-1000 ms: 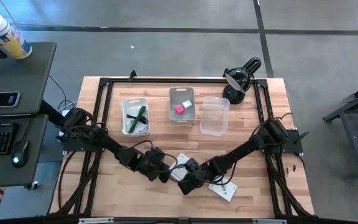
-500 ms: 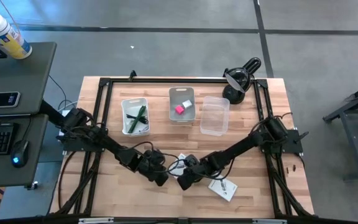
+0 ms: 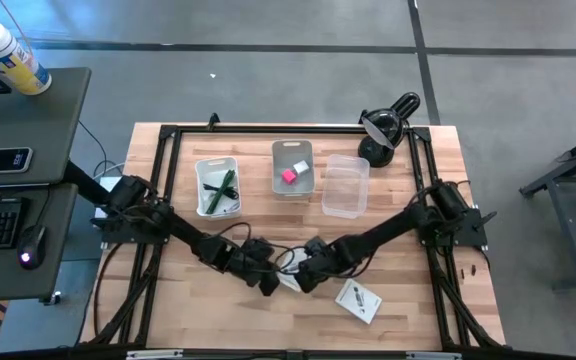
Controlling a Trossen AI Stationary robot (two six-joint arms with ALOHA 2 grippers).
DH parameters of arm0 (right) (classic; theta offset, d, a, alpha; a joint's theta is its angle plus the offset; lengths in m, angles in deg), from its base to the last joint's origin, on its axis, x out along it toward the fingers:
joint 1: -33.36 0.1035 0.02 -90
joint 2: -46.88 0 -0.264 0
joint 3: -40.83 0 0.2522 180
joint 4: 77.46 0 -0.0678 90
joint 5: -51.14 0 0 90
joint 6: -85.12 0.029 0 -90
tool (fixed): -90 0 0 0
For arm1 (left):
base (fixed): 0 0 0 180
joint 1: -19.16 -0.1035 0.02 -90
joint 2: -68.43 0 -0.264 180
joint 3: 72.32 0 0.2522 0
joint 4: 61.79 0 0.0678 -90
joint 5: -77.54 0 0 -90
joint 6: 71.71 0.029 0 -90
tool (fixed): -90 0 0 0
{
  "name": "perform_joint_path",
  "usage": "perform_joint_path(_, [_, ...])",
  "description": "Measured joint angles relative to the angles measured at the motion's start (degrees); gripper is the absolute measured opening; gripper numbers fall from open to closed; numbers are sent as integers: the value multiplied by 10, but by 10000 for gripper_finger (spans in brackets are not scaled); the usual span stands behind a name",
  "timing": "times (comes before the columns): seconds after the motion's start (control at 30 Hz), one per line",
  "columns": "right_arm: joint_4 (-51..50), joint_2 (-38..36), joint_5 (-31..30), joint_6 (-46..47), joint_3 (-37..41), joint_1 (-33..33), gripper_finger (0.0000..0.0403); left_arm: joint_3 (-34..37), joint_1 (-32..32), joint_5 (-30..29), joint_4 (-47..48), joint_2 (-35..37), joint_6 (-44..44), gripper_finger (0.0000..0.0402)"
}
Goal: Pick and place items into bin
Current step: Put the left card reader box into the transparent bin
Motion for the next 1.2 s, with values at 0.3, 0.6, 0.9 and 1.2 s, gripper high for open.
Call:
perform_joint_path(0.3, [29,1,-2,-53,0,-26,145,-39,2,20,1,-13,29,0])
perform_joint_path(0.6, [-3,1,2,-63,0,-19,145,-38,2,40,21,-11,35,0])
perform_joint_path(0.9, [-13,0,8,-64,-1,-16,145,-66,2,62,184,36,63,0])
perform_joint_path(1.2, [-2,0,9,-68,-1,-13,145,-131,2,46,371,67,114,0])
